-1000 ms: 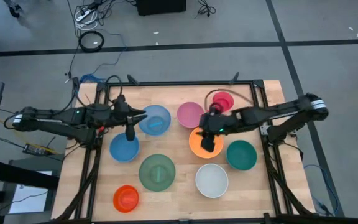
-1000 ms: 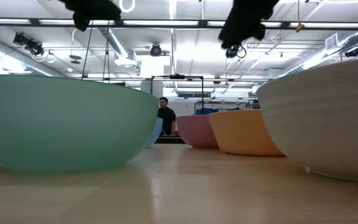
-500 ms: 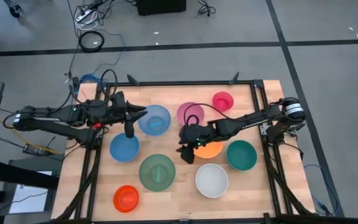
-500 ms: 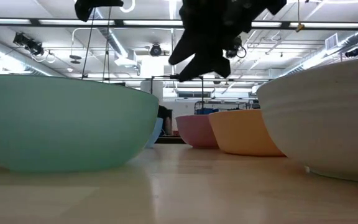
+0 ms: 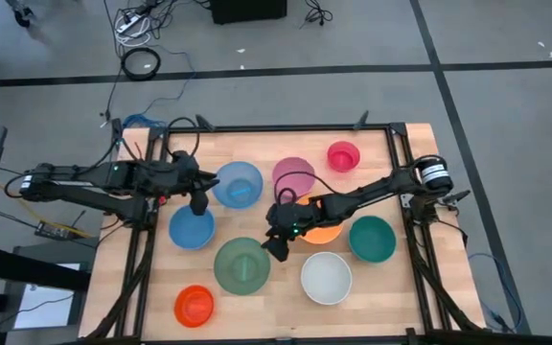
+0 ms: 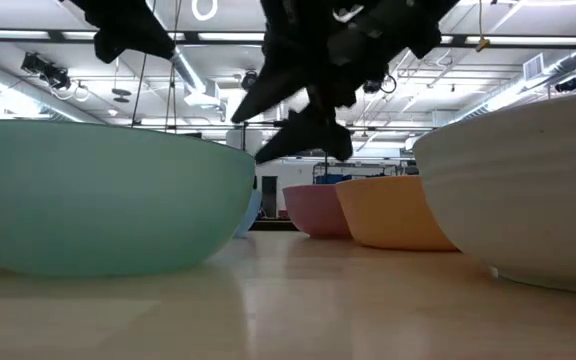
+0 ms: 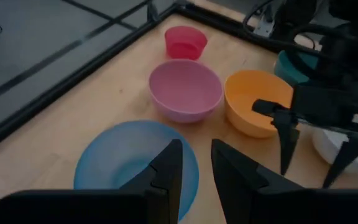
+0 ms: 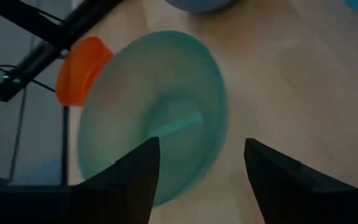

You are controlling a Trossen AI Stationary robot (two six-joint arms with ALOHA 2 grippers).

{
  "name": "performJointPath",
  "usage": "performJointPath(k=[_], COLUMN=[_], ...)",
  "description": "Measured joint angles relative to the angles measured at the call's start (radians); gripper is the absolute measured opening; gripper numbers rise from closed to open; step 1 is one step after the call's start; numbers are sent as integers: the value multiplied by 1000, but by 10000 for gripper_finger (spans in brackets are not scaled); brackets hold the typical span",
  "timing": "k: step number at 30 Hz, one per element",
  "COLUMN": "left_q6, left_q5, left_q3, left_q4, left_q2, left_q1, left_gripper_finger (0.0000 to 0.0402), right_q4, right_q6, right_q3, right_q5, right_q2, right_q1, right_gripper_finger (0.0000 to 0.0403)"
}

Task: Nest bowls inside each other
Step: Stack the light green bowl into the light blue bowl

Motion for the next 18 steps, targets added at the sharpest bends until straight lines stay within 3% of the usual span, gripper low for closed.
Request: performJointPath(k=[18], left_q6=[-32], left_q5=[0], left_q3=[0], left_q4=[-3], left_q2=[0], left_q1=[0], left_gripper_finger=[95], right_q4=[20], right_q6=[-26], right_q3=[0], right_q5=[37], right_q2=[82], right_q1=[18], right_gripper_finger=[219])
